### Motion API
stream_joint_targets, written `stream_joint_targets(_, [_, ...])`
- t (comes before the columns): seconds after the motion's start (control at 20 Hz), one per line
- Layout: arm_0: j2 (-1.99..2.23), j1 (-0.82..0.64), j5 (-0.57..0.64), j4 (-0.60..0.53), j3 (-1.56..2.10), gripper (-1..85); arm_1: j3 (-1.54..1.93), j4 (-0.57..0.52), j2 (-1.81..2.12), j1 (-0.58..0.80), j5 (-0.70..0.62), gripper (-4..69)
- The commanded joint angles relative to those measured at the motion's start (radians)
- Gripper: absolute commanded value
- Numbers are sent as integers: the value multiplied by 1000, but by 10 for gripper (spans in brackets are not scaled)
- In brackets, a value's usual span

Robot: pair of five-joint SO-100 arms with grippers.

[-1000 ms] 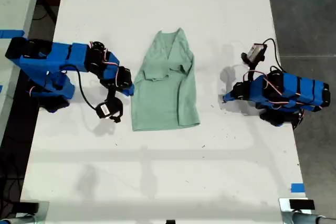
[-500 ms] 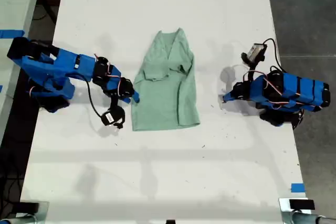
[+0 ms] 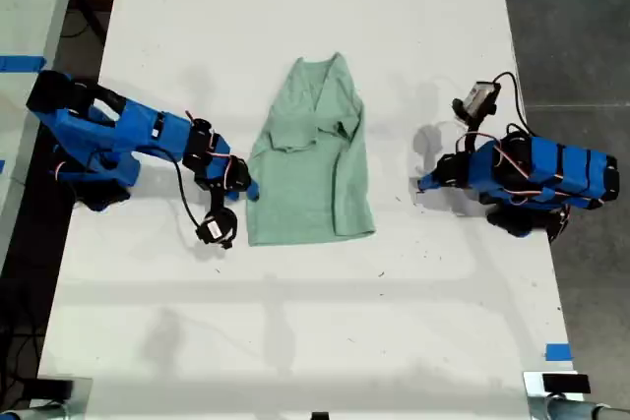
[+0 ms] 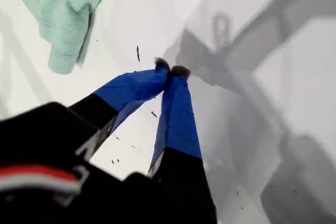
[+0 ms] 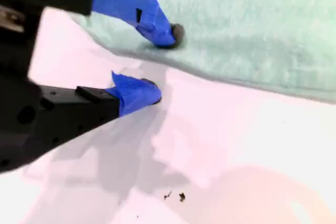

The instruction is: Fold t shirt

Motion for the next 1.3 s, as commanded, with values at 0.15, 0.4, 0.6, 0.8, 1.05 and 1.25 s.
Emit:
stream_joint_targets(0.15, [-69, 6, 5, 14, -91, -1, 11, 5, 11, -9, 8, 12])
stream_joint_targets(0.4, [-60, 2, -5, 112, -135, -2, 11, 5, 11, -9, 6, 12])
stream_joint_targets(0.6, [-54, 8, 0, 250, -276, -2, 11, 5, 11, -9, 6, 12])
stream_joint_targets(0.8, [-55, 2, 29, 413, -485, -2, 11, 5, 11, -9, 5, 12])
stream_joint_targets(1.05, [-278, -25, 110, 545, -877, -2, 11, 5, 11, -9, 3, 12])
stream_joint_targets(1.25, [-403, -61, 156, 503, -1022, -2, 11, 5, 11, -11, 2, 12])
